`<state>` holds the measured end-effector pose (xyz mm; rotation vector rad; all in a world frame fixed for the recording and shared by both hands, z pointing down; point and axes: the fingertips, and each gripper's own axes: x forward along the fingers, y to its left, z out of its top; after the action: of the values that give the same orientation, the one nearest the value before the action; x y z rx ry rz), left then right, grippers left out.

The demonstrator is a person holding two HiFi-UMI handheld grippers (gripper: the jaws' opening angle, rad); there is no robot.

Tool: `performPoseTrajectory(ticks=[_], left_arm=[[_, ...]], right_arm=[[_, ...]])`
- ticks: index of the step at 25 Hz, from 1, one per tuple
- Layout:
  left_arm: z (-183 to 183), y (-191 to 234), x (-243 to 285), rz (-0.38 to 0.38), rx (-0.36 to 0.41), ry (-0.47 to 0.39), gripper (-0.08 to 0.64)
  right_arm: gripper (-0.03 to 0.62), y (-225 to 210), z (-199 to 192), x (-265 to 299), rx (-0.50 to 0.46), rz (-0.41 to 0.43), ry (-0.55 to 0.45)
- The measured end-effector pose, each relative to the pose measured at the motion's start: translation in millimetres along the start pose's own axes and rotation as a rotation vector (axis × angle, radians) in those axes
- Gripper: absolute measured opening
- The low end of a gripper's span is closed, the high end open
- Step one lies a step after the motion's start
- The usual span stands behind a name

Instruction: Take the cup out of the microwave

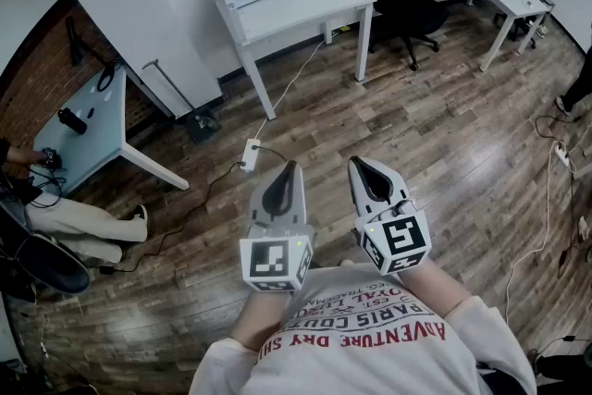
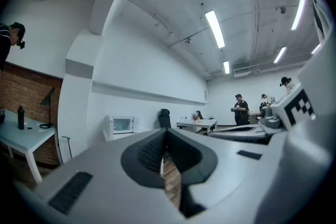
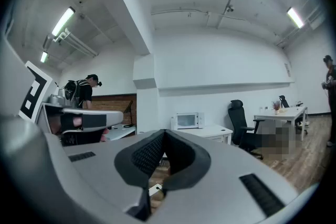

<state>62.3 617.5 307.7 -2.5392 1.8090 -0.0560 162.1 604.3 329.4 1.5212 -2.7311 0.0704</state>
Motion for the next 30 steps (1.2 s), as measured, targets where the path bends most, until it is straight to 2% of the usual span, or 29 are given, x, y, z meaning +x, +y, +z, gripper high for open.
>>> performPoseTrajectory(ticks=[11, 16, 20, 30], left_arm=[[-1, 4, 5, 0.023, -0.019, 0.018, 0.009], [-1, -3, 15, 0.042, -0.013, 0.021, 0.009], [-13, -7, 29, 0.041, -0.020, 0.055, 0.009], [-29, 33, 104, 0.024, -0.057, 0.079, 0.009]], right_arm=[[0.011, -1, 1, 1, -0.005, 0.020, 0.013], [0.011, -17, 3, -3, -0.008, 0.008, -0.002], [0.011, -36, -10, 2, 0.030, -0.007, 0.031], [0.011, -71, -25, 74, 0.035, -0.020, 0.092]])
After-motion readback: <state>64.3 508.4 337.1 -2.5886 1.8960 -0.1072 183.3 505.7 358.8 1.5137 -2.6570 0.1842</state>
